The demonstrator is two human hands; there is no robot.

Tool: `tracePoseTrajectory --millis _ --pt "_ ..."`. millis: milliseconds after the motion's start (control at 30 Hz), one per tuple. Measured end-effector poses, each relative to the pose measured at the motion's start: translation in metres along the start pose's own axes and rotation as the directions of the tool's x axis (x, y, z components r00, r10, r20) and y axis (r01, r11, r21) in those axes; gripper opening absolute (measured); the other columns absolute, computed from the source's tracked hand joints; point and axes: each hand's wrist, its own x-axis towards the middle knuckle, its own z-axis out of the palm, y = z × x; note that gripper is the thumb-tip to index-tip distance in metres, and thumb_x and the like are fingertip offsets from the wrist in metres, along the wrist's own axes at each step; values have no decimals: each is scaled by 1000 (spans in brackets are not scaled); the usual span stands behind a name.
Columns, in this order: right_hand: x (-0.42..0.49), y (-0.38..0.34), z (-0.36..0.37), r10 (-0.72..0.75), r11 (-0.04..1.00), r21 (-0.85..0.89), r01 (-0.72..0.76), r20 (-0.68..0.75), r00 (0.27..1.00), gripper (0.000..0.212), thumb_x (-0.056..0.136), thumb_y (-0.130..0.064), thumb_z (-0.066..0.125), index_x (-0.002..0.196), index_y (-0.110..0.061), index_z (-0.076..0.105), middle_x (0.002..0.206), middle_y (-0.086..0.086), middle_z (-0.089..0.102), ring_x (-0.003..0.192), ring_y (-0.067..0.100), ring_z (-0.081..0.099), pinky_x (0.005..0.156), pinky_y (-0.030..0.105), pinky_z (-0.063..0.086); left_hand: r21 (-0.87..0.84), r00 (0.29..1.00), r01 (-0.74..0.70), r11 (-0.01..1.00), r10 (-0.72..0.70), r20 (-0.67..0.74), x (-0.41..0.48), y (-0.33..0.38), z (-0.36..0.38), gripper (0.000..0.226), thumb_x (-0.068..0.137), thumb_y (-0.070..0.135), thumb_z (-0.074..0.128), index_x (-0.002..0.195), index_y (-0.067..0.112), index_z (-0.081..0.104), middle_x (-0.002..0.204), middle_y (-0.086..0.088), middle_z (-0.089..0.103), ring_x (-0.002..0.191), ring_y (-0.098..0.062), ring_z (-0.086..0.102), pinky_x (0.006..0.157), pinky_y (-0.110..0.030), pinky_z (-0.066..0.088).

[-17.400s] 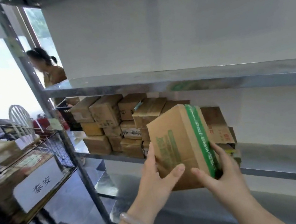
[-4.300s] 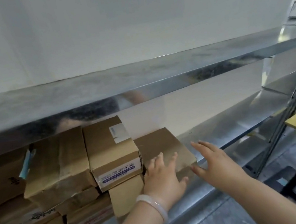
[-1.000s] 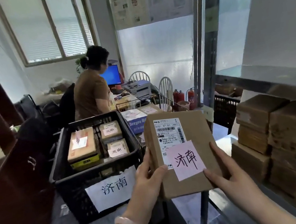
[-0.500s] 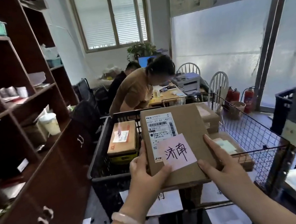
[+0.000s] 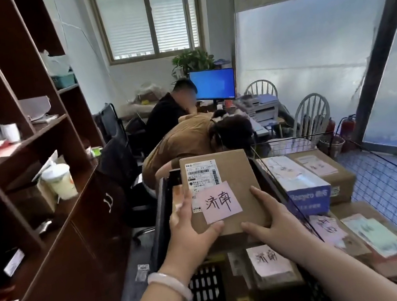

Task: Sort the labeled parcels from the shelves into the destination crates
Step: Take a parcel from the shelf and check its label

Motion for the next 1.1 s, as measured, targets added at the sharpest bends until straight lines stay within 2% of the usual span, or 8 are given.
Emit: tracePoseTrajectory --millis 133,200,300,467,600,733,867,1100 --pt "54 -5 35 -2 1000 18 2 -24 1000 85 77 -44 77 148 -39 31 144 -6 41 130 12 42 109 39 40 60 998 37 998 -34 -47 53 -21 -22 93 81 35 79 153 41 21 129 7 19 117 -7 30 98 -11 20" --pt "76 -7 51 -8 1000 -10 8 -32 999 83 76 -48 76 146 -42 32 138 -12 43 128 8 41 109 31 37 72 997 55 996 -51 -58 72 -33 -34 91 81 36 78 153 41 22 130 7 19 114 -8 30 99 -15 22" --pt "94 -4 73 -12 998 -57 11 -30 999 80 76 -53 74 143 -46 32 121 -30 39 113 -7 35 91 3 28 116 996 79 990 -75 -40 88 -48 -44 91 84 40 75 155 39 19 138 2 22 122 -15 35 102 -21 28" --pt "106 12 86 75 996 -43 -76 -19 997 74 74 -56 72 139 -48 36 126 -19 44 117 2 42 94 17 33 362 996 77 929 -86 8 102 -56 -43 89 87 59 61 158 31 15 153 -5 26 140 -28 29 115 -38 28" --pt "114 14 89 96 987 -122 -102 -58 994 68 78 -58 69 139 -44 42 124 -20 42 108 -9 32 84 0 22 568 997 56 821 -74 9 113 -58 -42 87 87 73 44 157 32 13 154 -3 30 143 -28 22 114 -43 23" --pt "126 5 90 87 966 -239 -98 -56 995 67 81 -59 65 141 -41 42 139 -12 44 119 -1 34 98 17 23 592 995 63 804 -94 21 126 -60 -44 87 86 76 39 157 34 14 162 -4 17 147 -29 15 115 -49 21" --pt "123 -8 82 123 926 -357 -123 -23 992 68 85 -63 58 146 -43 34 157 -12 25 142 12 25 114 32 23 623 998 30 781 -58 24 130 -56 -44 86 87 75 38 157 30 15 164 -6 10 149 -29 9 118 -49 17" --pt "57 -17 38 53 835 -542 -91 -86 995 81 82 -70 52 149 -51 11 160 -19 7 146 8 9 116 35 13 676 943 -313 667 301 140 105 -22 -11 78 90 69 42 156 39 13 166 -2 7 151 -22 -2 121 -45 -1"
